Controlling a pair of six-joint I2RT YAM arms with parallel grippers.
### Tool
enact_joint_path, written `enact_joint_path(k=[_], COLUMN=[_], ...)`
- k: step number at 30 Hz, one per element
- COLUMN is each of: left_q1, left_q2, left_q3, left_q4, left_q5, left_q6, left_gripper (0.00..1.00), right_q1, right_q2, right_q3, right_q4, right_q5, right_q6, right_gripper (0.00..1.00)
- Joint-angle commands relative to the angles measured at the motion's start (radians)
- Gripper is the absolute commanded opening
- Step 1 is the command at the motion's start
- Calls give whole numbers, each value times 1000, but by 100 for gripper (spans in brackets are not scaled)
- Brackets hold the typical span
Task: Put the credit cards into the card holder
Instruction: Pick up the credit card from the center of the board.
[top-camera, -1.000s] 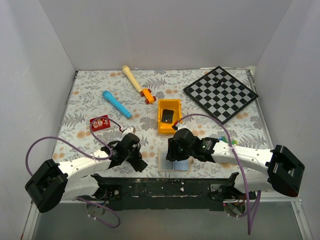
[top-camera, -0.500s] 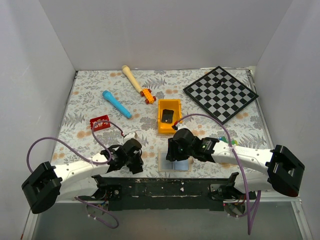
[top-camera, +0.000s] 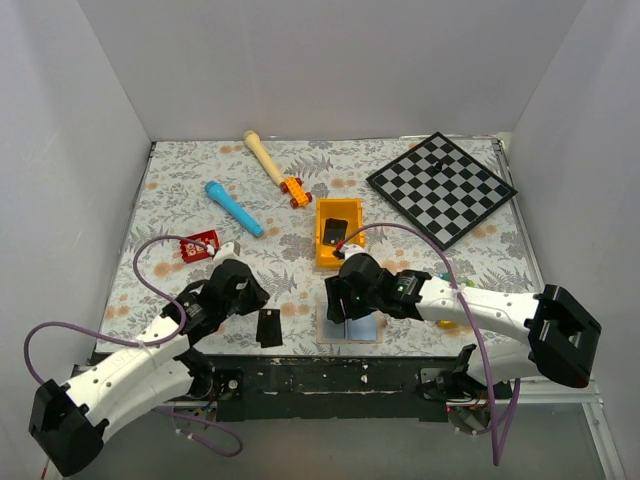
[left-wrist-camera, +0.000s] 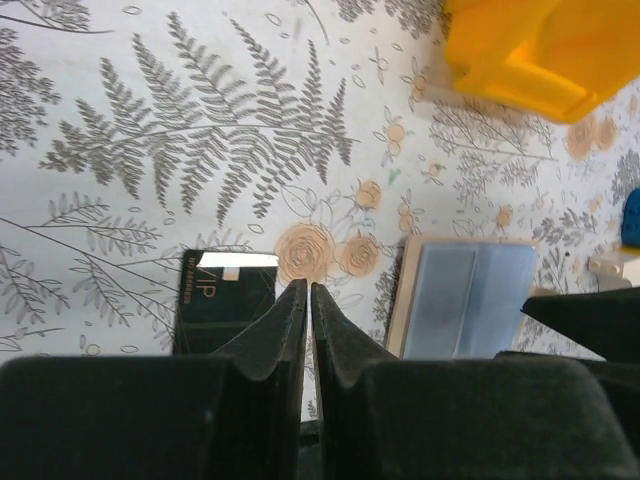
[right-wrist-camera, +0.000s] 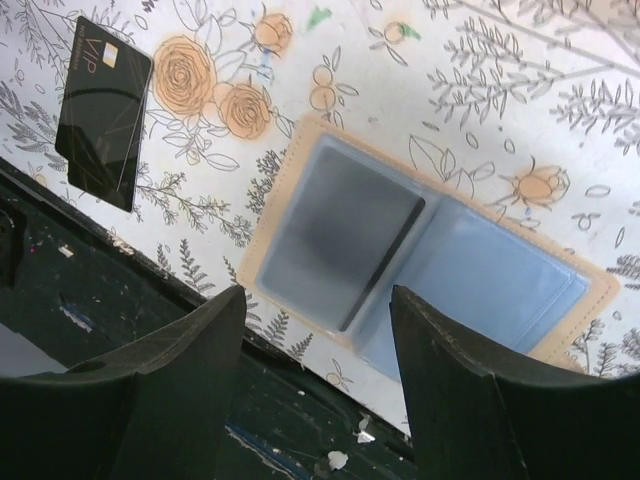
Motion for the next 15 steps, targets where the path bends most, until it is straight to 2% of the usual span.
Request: enact_joint_path(k=[1,4,6,10,13,14,15], left_q1=[108,212,336,603,726,795,818], left_q2=[-2,-39,-52,-26,12,18,23], left_q3=[6,1,7,29,49,55,61], left_q4=[-14,-3,-3,33,53,58,61], left_q5=[61,131,208,470,611,642,659], left_q6=[50,65,91,165,205,212,225], left_gripper=[6,7,8,16,23,24,25], right_q1=[46,106,151,235,266,278,289], right_q2=[41,92,130,210,236,242,253], right_q3=[116,154,169,220,248,252,260], right_q4=[-20,15,37,54,78,89,98], right_q5=[36,62,83,114,75,67,65], right_q6=[-132,-223,-303,-424,-507,-542,-571], right_gripper=[69,71,72,74,79,81,83])
